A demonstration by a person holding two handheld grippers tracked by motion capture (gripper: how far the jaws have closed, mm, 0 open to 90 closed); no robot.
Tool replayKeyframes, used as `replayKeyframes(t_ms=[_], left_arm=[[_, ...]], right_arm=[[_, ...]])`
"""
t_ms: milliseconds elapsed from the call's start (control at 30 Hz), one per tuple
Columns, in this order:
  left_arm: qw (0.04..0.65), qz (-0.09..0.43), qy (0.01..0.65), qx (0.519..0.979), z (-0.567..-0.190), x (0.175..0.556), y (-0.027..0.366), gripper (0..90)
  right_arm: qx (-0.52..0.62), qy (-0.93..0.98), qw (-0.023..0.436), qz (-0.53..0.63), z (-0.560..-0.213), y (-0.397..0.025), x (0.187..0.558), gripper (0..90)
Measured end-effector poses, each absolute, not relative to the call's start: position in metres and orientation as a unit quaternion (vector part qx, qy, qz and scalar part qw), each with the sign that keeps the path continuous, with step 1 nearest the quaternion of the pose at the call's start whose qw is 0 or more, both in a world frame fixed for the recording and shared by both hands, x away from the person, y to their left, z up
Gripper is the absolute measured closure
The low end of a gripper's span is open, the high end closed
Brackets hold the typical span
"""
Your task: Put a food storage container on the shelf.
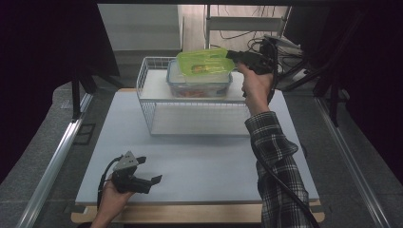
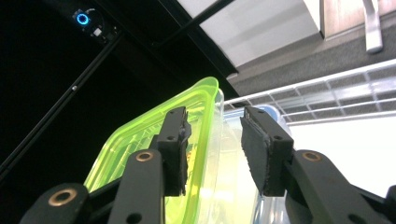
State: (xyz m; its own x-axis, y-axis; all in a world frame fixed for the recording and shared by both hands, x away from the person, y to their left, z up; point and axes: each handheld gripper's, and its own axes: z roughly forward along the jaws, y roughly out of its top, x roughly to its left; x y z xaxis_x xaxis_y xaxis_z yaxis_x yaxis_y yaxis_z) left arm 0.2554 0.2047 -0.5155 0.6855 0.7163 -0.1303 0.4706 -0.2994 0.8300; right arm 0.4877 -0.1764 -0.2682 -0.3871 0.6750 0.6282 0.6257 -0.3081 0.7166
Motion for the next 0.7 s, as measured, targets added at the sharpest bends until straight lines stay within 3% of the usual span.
replayKeyframes(t_ms=[133,367,533,700], left_arm=[[0.46,0.135,0.372,0.795,-0.515,0.255,0.204,4.7],[0.457,0.137,0.368,0.798,-0.515,0.255,0.2,4.7],[0.458,0.136,0.369,0.797,-0.515,0.255,0.2,4.7],[0.457,0.137,0.369,0.798,-0.515,0.255,0.2,4.7]], right_arm=[[0.537,0.596,0.04,0.596,-0.263,-0.187,0.47,63.4],[0.487,0.632,0.077,0.597,-0.275,-0.196,0.424,88.9],[0.447,0.676,0.052,0.584,-0.296,-0.173,0.412,89.1],[0.437,0.695,0.049,0.568,-0.304,-0.147,0.422,89.1]])
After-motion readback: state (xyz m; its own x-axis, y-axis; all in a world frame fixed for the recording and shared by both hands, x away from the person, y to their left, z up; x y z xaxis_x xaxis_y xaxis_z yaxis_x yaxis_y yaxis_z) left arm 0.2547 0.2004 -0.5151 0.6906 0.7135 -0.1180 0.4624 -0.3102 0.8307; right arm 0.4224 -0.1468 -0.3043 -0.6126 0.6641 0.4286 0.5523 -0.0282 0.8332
